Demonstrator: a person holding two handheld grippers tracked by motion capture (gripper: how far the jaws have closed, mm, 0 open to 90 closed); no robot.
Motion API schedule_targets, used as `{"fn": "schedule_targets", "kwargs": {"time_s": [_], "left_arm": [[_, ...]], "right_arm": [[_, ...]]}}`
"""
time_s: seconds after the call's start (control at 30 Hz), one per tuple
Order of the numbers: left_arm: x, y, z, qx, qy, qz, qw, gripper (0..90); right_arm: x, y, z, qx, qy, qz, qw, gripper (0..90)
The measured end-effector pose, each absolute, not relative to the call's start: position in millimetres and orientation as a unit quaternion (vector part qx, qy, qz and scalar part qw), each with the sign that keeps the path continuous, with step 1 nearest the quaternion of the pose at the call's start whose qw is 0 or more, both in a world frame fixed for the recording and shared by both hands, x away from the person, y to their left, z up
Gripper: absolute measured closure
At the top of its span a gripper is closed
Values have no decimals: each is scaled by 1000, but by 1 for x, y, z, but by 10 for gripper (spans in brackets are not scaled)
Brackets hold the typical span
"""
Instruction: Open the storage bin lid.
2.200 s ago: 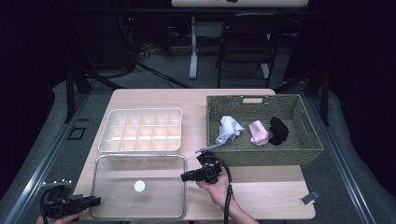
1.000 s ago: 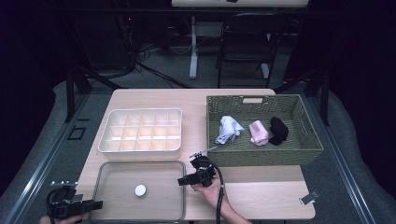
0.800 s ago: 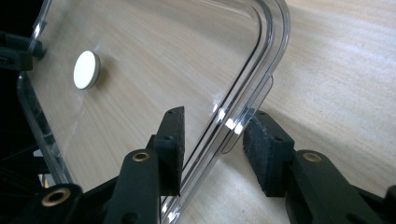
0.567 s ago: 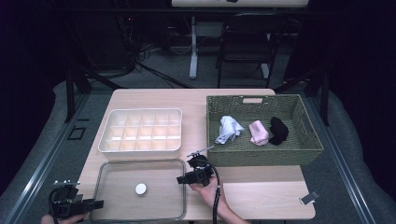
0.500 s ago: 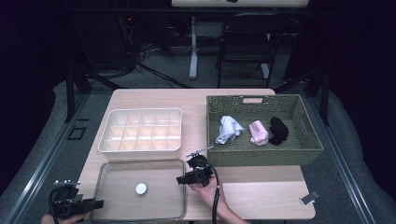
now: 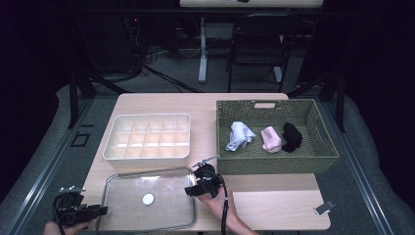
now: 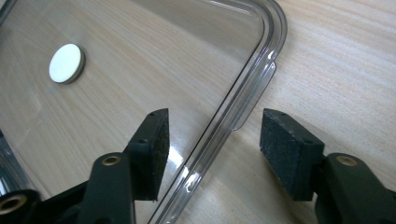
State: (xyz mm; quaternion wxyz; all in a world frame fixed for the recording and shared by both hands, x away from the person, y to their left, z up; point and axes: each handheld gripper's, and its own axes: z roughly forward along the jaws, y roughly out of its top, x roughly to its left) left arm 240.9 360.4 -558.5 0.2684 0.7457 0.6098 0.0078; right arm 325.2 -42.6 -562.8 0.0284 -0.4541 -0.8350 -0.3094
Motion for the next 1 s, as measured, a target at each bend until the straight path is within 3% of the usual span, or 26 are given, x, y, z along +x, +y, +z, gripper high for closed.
{"fn": "schedule_targets", "kwargs": {"time_s": [0.27, 0.67, 0.87, 1.0], "left_arm": [[252, 355, -558, 757, 603, 30, 249, 668], [269, 353, -557, 758, 600, 54, 250, 718], [273, 357, -556, 754, 601, 51, 259, 705], [270, 356, -549, 744, 609, 69, 266, 558]], "right_arm": [[321, -44, -563, -452, -835, -311, 29, 478], [311, -38, -563, -461, -830, -313, 21, 462], [312, -40, -564, -466, -825, -318, 26, 444], [313, -45, -560, -463, -825, -322, 23, 411]]}}
